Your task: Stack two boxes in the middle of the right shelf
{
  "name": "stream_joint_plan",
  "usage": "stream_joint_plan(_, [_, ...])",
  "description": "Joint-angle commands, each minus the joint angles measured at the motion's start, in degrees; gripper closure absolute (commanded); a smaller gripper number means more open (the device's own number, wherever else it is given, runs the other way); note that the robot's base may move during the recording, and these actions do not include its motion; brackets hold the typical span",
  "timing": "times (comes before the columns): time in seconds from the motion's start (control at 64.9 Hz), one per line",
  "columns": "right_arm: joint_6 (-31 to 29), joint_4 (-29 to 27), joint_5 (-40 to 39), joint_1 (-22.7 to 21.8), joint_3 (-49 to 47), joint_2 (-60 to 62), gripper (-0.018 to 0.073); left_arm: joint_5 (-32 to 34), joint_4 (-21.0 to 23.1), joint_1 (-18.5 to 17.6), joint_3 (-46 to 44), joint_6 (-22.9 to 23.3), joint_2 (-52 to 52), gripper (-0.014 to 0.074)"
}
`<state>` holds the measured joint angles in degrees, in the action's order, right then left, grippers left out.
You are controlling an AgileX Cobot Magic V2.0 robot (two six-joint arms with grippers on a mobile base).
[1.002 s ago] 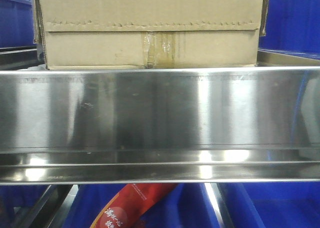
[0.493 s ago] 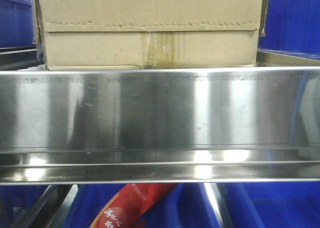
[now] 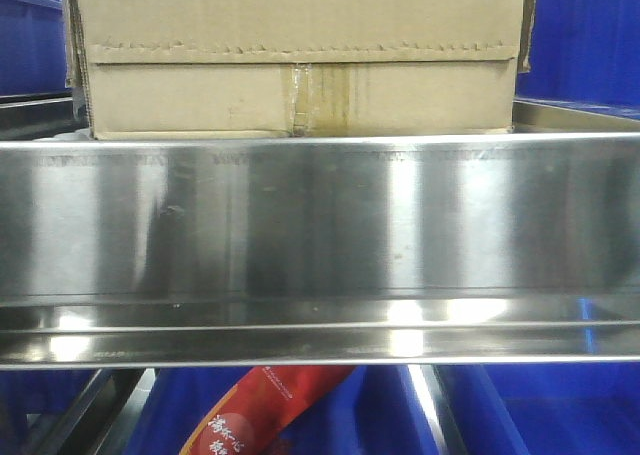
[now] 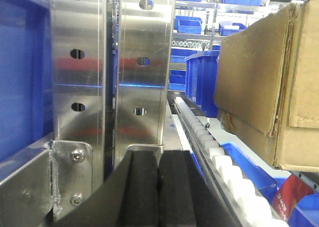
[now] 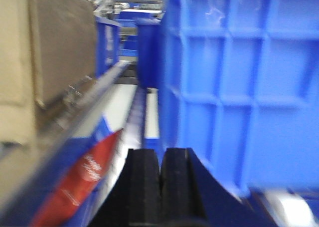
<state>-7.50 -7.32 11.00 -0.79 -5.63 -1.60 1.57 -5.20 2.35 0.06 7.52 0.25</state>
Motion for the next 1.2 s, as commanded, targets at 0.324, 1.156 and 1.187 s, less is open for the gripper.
stream_joint_plan(0.324, [3.1, 1.6, -10.3, -0.2, 5.6, 1.6, 0.0727, 1.3, -0.1, 0.2, -0.1, -0.2, -0.3, 0.0708])
stream_joint_plan(1.156, [3.1, 1.6, -10.1, 4.4, 5.6, 1.6, 0.0727, 1.3, -0.1, 0.2, -0.1, -0.2, -0.3, 0.0708])
stream_joint_plan(1.187, [3.1, 1.6, -10.1, 4.4, 5.6, 1.6, 0.0727, 1.3, -0.1, 0.2, -0.1, -0.2, -0.3, 0.0708])
